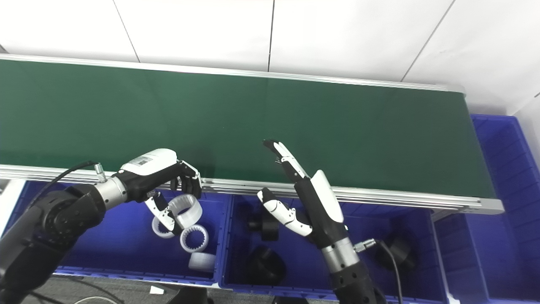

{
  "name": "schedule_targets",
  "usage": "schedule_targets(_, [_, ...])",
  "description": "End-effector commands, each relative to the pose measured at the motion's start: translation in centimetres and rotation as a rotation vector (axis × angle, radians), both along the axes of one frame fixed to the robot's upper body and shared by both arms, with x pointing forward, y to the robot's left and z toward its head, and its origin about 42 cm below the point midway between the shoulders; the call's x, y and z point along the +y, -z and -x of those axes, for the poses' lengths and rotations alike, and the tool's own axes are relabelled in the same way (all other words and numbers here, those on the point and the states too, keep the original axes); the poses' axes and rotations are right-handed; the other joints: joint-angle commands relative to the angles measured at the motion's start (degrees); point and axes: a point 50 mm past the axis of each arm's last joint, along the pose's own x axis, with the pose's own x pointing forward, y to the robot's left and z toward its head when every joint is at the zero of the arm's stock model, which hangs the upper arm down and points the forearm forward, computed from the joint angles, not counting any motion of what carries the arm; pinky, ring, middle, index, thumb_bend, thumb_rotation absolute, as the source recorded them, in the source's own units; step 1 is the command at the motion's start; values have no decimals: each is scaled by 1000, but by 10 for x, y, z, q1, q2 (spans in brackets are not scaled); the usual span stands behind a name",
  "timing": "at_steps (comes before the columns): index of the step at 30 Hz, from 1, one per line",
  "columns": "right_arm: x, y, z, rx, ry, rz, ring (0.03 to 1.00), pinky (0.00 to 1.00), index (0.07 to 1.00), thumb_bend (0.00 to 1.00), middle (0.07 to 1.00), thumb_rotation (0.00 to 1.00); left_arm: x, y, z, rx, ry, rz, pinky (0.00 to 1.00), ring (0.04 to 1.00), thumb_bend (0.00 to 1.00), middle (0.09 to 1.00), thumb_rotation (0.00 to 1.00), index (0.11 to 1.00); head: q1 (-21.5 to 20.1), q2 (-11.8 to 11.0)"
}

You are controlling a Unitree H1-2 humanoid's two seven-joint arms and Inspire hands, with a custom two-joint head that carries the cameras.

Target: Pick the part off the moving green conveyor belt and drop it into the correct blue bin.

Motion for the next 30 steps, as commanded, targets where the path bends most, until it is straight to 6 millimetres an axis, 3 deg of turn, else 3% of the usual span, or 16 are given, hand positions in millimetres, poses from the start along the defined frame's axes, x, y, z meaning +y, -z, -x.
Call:
schedule_targets(1, [1, -14, -2, -46, -2, -19, 934, 865, 935, 372, 960, 867, 6, -5, 4, 2, 28, -6, 487, 578, 523, 497, 0, 503, 1, 1])
schedule_targets(2, [1, -14, -2, -47, -3, -19, 935, 867, 935, 371, 960, 868, 7, -6, 3, 9, 35, -11, 496, 590, 522, 498, 0, 503, 1, 1])
schedule_targets(3, [1, -14, -2, -48, -3, -20, 934, 866, 934, 369, 960, 866, 8, -6, 3, 16, 43, -19, 513, 608, 521, 584, 28, 501, 1, 1])
schedule_targets(4, [1, -14, -3, -49, -3, -21, 933, 866, 934, 368, 959, 863, 9, -8, 3, 24, 49, -25, 533, 629, 675, 648, 37, 621, 1, 1])
schedule_targets(6, [1, -15, -3, -50, -3, -22, 931, 863, 933, 368, 958, 859, 12, -11, 3, 40, 55, -34, 555, 655, 762, 693, 67, 696, 2, 2])
schedule_targets(11, [0, -16, -4, -51, -5, -19, 931, 859, 933, 367, 959, 860, 17, -17, 2, 65, 68, -51, 585, 683, 807, 727, 127, 742, 4, 2])
schedule_targets(23, [-1, -16, -5, -63, -4, -14, 927, 853, 927, 371, 955, 848, 23, -25, 0, 90, 73, -33, 581, 681, 787, 722, 187, 753, 1, 2])
schedule_targets(24, [-1, -16, -5, -63, -5, -14, 927, 854, 928, 371, 955, 850, 24, -27, 1, 85, 69, 26, 580, 682, 777, 721, 204, 753, -1, 2])
schedule_targets(26, [0, -16, -4, -62, -4, -15, 931, 861, 931, 368, 959, 857, 29, -30, 6, 75, 50, 177, 663, 724, 685, 741, 328, 750, -4, 1])
schedule_targets(30, [0, -15, -2, -50, 1, -19, 934, 867, 933, 367, 960, 862, 39, -16, 21, 40, -43, 528, 740, 782, 606, 804, 403, 791, -5, 1])
